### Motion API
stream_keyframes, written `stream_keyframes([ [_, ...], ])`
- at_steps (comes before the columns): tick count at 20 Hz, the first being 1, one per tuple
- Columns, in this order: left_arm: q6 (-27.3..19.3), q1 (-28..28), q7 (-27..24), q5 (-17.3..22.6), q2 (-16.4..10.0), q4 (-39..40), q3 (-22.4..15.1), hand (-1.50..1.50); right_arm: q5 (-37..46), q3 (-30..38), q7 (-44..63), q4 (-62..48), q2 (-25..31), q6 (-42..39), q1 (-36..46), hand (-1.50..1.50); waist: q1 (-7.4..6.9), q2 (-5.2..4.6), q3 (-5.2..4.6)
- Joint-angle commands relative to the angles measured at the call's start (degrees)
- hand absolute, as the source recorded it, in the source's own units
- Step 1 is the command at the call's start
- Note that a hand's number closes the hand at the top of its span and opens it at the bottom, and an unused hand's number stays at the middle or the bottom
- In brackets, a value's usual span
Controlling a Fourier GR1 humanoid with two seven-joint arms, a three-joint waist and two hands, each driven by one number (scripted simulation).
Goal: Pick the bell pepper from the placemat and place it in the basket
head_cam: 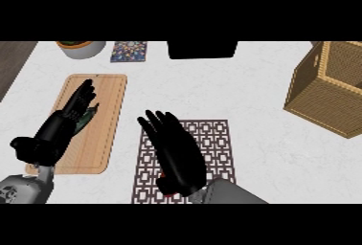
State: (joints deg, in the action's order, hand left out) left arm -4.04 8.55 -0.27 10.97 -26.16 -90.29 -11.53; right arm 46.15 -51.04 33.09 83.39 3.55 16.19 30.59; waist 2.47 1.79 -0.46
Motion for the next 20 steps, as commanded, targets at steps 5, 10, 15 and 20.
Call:
stream_keyframes([
  [5,0.34,0.18,-0.25,-0.04,0.63,0.07,0.01,0.00,-4.89,-3.06,24.75,11.79,-3.29,-32.41,3.76,-1.50,-0.23,-0.42,0.23],
  [10,3.23,-0.50,-2.59,1.06,-0.51,0.89,1.64,0.00,-15.02,1.96,39.69,24.83,-3.49,-44.34,6.60,-1.50,-1.64,-1.08,0.34],
  [15,0.96,-1.61,-2.27,-1.68,1.46,-1.04,0.21,0.00,-16.96,4.02,44.71,31.11,-3.45,-46.98,4.17,-1.50,-1.91,-1.29,0.40],
  [20,1.24,1.98,0.27,-1.98,1.98,-0.32,0.87,0.00,-16.35,5.03,43.34,33.30,-1.47,-48.36,3.61,-1.50,-1.85,-1.49,0.40],
])
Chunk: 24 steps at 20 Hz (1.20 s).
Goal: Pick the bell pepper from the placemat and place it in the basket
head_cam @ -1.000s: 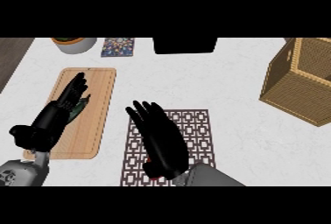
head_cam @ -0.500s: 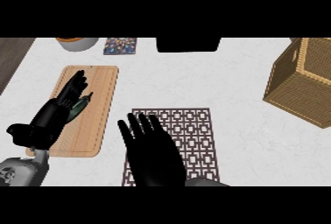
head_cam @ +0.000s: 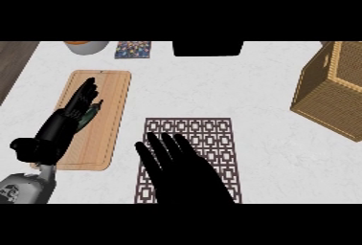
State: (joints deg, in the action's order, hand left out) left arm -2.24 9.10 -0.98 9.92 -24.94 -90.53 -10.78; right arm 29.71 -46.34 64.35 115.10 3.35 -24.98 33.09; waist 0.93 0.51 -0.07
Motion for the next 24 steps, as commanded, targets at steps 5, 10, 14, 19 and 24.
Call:
stream_keyframes([
  [5,3.67,4.51,0.27,1.02,0.08,4.24,3.20,0.00,5.62,-1.57,5.99,0.74,-1.14,-1.98,-5.42,-1.50,-0.39,-0.46,0.04],
  [10,0.76,0.35,-1.68,-3.77,4.04,2.18,0.00,0.00,15.63,-6.23,-3.96,-4.54,-0.38,7.58,-14.49,-1.50,-0.72,-0.45,0.08],
  [14,4.18,3.15,-2.40,-2.92,3.16,5.22,4.29,0.00,19.30,-3.65,-10.73,-10.56,-2.07,8.60,-14.39,-1.50,-0.85,-0.52,0.07],
  [19,4.32,1.26,-0.86,-4.95,5.66,2.53,3.71,0.00,23.48,-1.47,-19.12,-15.66,0.79,12.85,-17.80,-1.50,-0.97,-0.49,0.08],
  [24,6.83,-3.23,-3.02,-6.37,6.31,0.49,5.07,0.00,26.50,-2.96,-20.40,-17.49,-3.23,14.70,-20.31,-1.50,-1.05,-0.46,0.07],
])
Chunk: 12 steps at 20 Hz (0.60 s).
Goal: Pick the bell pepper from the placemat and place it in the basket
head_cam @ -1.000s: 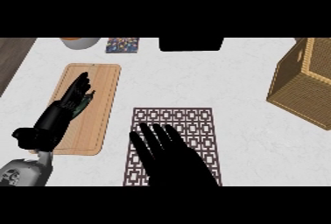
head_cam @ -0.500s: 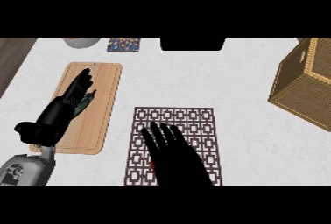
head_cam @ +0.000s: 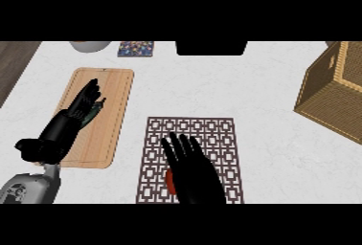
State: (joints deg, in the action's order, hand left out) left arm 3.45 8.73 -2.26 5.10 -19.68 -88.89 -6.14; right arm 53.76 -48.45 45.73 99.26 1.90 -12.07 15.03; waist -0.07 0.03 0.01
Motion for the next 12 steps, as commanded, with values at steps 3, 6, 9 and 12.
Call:
stream_keyframes([
  [3,0.30,0.41,-1.17,-3.35,2.86,2.24,0.70,0.00,2.23,1.37,-8.71,-5.61,-0.78,4.47,-2.59,-1.50,0.09,-0.04,0.00],
  [6,0.95,-0.61,2.76,-3.75,3.05,-3.69,0.82,0.00,-0.87,1.90,-5.99,-2.95,-1.85,2.65,0.65,-1.50,-0.10,0.01,0.00],
  [9,1.92,1.13,4.92,-3.83,4.20,-2.96,1.51,0.00,-1.69,-2.26,-2.48,-4.53,-1.88,5.05,1.40,-1.50,-0.11,0.00,0.00],
  [12,3.38,3.63,2.32,-4.27,3.97,2.14,3.83,0.00,-4.13,-0.01,1.28,-2.25,-1.89,0.09,5.47,-1.50,-0.04,-0.02,-0.01],
])
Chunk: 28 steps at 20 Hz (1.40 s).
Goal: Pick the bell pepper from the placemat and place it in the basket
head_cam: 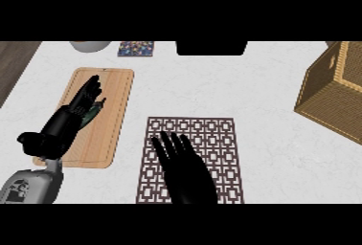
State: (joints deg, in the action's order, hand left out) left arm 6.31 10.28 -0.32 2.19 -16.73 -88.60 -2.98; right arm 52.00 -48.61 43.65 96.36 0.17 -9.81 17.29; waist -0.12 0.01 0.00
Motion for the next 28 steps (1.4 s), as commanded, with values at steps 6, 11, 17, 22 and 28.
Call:
stream_keyframes([
  [6,2.39,0.67,1.06,-0.71,0.72,-0.91,3.09,0.00,5.66,-0.65,-0.64,-1.58,-0.17,-1.84,-3.92,-1.50,0.11,0.03,0.00],
  [11,-0.71,2.00,-2.92,-5.68,4.44,3.58,1.13,0.00,-0.31,1.18,-1.26,-10.52,-0.17,1.31,4.31,-1.50,0.02,-0.10,-0.01],
  [17,4.34,-0.41,-0.42,-3.04,2.34,-0.90,3.85,0.00,0.83,-6.61,3.53,-12.76,-0.17,8.06,1.70,-1.50,-0.13,-0.02,0.00],
  [22,4.58,-3.65,-0.95,-3.29,4.20,-3.34,3.38,0.00,-0.98,-4.12,2.59,-17.80,-0.17,7.81,4.77,-1.50,-0.30,-0.01,0.00],
  [28,4.50,1.46,2.40,-4.47,4.35,-1.65,4.66,0.00,-1.76,-2.85,-0.21,-21.38,-0.17,8.24,3.83,-1.50,-0.16,-0.04,0.01],
])
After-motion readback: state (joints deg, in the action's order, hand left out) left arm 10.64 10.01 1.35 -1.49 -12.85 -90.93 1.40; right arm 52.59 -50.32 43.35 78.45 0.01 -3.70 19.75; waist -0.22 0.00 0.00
